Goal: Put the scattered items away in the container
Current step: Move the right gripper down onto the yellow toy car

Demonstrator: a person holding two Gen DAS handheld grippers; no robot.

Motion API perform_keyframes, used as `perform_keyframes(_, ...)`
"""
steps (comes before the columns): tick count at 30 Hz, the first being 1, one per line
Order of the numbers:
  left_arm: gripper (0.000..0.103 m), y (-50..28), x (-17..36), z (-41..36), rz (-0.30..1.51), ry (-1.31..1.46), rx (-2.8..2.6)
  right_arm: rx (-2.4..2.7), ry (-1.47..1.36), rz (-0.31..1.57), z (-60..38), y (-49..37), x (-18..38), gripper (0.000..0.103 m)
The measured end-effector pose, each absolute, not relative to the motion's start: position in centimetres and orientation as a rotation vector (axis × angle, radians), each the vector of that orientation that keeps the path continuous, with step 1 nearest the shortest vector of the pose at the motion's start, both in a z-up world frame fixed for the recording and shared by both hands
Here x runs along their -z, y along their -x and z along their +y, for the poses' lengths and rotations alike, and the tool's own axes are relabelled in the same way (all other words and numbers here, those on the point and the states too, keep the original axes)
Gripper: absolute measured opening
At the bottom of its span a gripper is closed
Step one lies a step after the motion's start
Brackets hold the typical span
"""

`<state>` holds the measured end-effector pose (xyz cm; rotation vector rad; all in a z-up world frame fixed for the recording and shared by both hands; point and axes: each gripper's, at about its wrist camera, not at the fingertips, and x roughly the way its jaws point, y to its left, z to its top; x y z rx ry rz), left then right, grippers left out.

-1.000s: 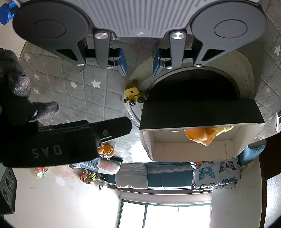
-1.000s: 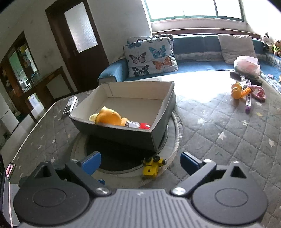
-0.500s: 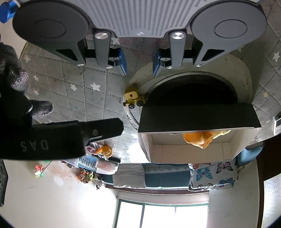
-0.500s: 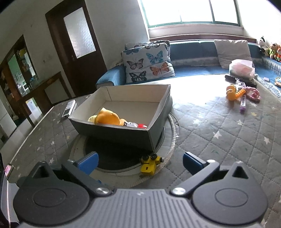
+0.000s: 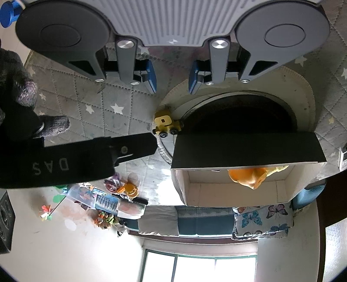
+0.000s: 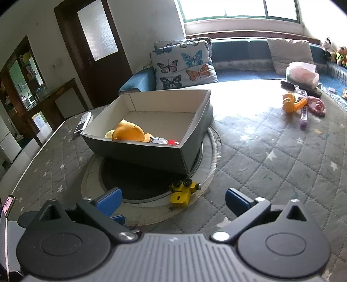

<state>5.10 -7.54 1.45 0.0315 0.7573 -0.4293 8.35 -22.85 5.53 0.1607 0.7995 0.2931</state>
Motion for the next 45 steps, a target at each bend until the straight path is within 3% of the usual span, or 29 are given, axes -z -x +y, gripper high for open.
perform_keyframes(27, 0.035, -8.9, -0.3, -8.0, 0.804, -0.018, 0.421, -0.285, -0.224, 0.968, -22.7, -15.1, -1.6, 0.064)
perform_keyframes(30, 0.035, -9.1, -0.2, -8.0, 0.809, -0.016, 0.424, -0.279, -0.232, 0.982, -22.8, -15.7, -1.0, 0.058)
perform_keyframes(34, 0.035, -9.2, -0.2, -8.0, 0.813, -0.011, 0.427, -0.273, -0.252, 1.0, -23.0, -16.1, -0.4, 0.041)
perform_keyframes(39, 0.035, -9.2, -0.1, -8.0, 0.816, -0.01, 0.428, -0.27, -0.283, 1.014, -23.1, -15.6, -0.4, 0.031)
perform_keyframes(40, 0.035, -9.1, -0.1, -8.0, 0.816, -0.009, 0.429, -0.27, -0.29, 1.017, -23.1, -15.5, -0.4, 0.024)
perform_keyframes(45, 0.035, -9.0, 0.0, -7.8, 0.82, -0.007, 0.429, -0.267, -0.321, 1.03, -23.2, -15.0, -0.4, 0.024)
